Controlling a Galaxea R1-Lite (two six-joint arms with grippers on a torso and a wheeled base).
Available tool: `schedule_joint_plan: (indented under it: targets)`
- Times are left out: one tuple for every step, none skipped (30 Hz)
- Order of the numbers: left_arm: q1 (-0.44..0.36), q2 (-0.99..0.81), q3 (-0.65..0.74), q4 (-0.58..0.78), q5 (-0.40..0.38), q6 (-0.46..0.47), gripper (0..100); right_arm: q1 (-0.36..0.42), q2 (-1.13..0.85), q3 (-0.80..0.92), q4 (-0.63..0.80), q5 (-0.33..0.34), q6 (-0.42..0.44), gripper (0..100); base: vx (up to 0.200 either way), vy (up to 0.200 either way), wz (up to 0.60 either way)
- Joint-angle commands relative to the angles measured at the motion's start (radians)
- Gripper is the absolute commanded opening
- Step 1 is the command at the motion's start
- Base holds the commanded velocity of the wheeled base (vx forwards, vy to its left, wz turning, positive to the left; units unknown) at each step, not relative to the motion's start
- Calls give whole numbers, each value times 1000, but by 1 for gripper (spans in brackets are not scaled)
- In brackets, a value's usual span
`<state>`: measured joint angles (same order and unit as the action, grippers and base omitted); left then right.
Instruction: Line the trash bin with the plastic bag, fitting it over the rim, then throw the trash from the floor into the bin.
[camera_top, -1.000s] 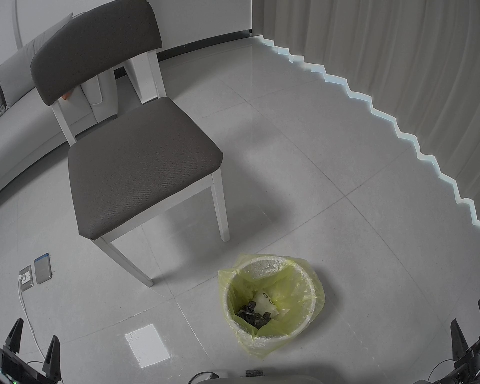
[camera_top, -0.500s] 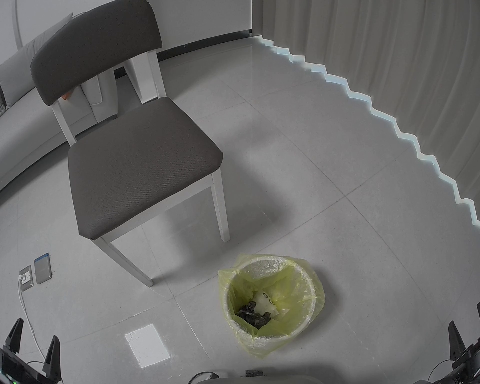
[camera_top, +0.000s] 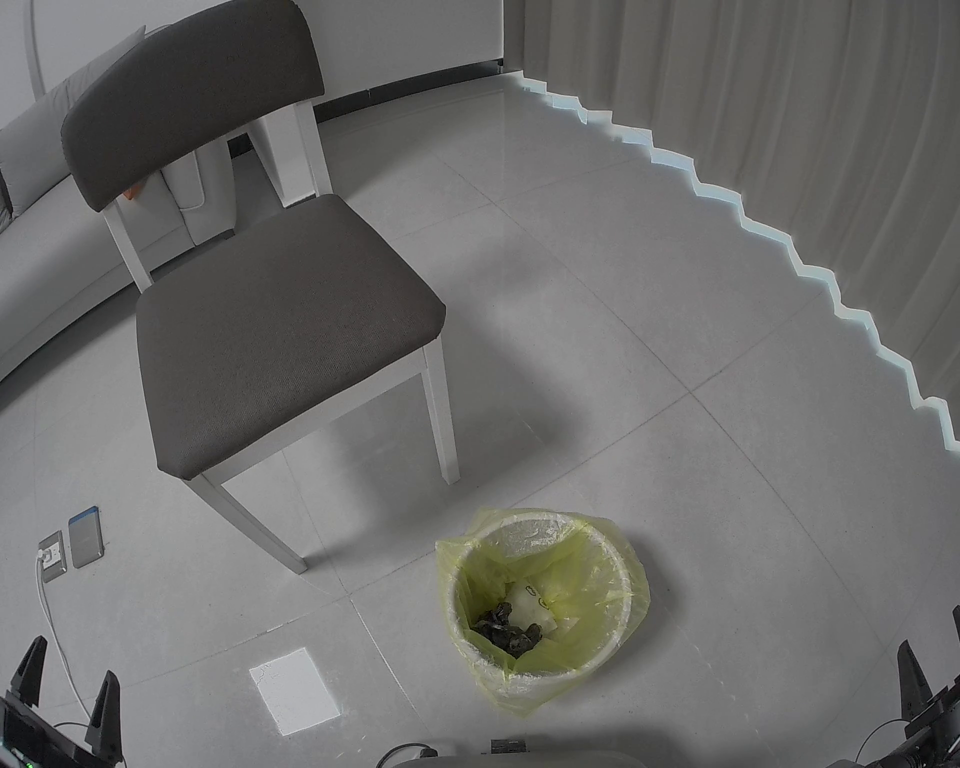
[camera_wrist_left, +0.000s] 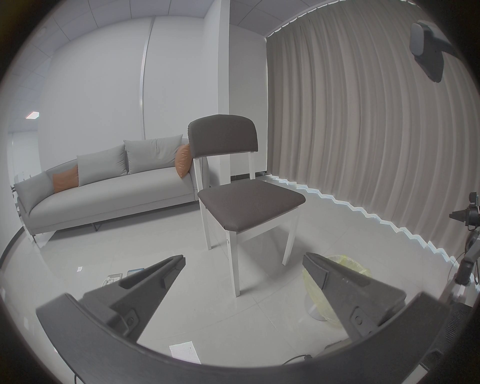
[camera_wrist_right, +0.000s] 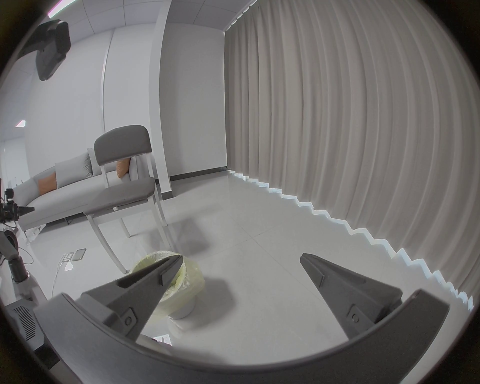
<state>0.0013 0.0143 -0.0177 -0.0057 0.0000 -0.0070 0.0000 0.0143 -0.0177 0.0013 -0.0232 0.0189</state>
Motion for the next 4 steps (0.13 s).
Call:
schedule_joint_plan:
  targets:
    - [0, -14, 18, 0, 0, -1, 100, 0, -14, 18, 0, 0, 1, 100, 0, 0, 0]
    - [0, -14, 18, 0, 0, -1, 100, 0, -14, 18, 0, 0, 4, 100, 0, 0, 0]
    - [0, -14, 18, 0, 0, -1, 100, 0, -14, 18, 0, -1, 6, 100, 0, 0, 0]
    - [0, -14, 18, 0, 0, -1, 100, 0, -14, 18, -1, 0, 6, 100, 0, 0, 0]
